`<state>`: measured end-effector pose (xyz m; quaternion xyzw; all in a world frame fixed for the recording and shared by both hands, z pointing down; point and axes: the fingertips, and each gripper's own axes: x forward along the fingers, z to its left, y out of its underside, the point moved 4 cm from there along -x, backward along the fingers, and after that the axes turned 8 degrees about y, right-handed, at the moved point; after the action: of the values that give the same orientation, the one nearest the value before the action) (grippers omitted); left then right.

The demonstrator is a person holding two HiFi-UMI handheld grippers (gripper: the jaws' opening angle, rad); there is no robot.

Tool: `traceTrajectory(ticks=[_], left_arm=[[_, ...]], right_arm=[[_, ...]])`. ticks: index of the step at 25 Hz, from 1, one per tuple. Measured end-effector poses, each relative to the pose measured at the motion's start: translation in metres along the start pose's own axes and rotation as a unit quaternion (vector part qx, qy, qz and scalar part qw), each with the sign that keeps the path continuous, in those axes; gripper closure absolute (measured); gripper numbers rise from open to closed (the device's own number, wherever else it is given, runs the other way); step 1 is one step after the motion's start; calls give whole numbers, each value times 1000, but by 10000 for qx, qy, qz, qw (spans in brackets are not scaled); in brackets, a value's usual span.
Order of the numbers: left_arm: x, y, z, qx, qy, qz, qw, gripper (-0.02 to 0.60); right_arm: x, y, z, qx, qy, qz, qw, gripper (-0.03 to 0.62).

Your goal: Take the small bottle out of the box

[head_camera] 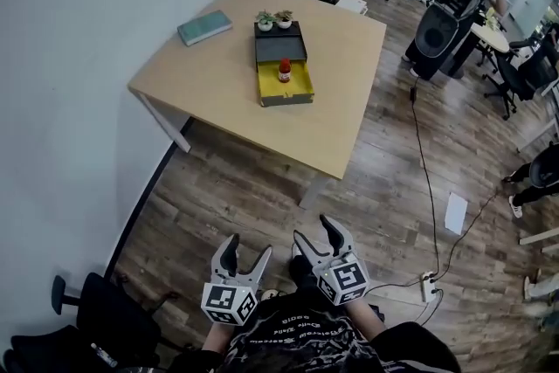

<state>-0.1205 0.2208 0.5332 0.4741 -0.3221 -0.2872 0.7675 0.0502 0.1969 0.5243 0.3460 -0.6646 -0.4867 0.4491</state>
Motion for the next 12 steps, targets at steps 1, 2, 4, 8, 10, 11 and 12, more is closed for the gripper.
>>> traceTrajectory(ticks=[1, 2, 4, 8, 10, 11, 12], left_arm=[[7, -4, 3, 17, -38, -26, 10000, 236], [14, -7, 6, 29, -76, -40, 10000, 236], [26, -12, 11, 40, -155, -49, 9999, 236], [52, -20, 12, 30, -291, -38, 9996, 236], [65, -23, 10, 25, -336, -33, 9994, 236], [72, -25, 10, 27, -356, -34, 9994, 236], [80, -27, 9, 33, -378, -37, 9993, 236]], right_arm=[[6, -3, -7, 1, 16, -14, 10000, 290], [12, -6, -13, 2, 28, -28, 10000, 290], [24, -11, -24, -12, 19, -42, 10000, 290], [43, -21, -50, -11, -40, -55, 10000, 290], [49, -25, -63, -7, -60, -65, 10000, 290], [53, -28, -69, -11, -74, -72, 9999, 290], [57, -30, -76, -14, -87, -82, 9999, 290]])
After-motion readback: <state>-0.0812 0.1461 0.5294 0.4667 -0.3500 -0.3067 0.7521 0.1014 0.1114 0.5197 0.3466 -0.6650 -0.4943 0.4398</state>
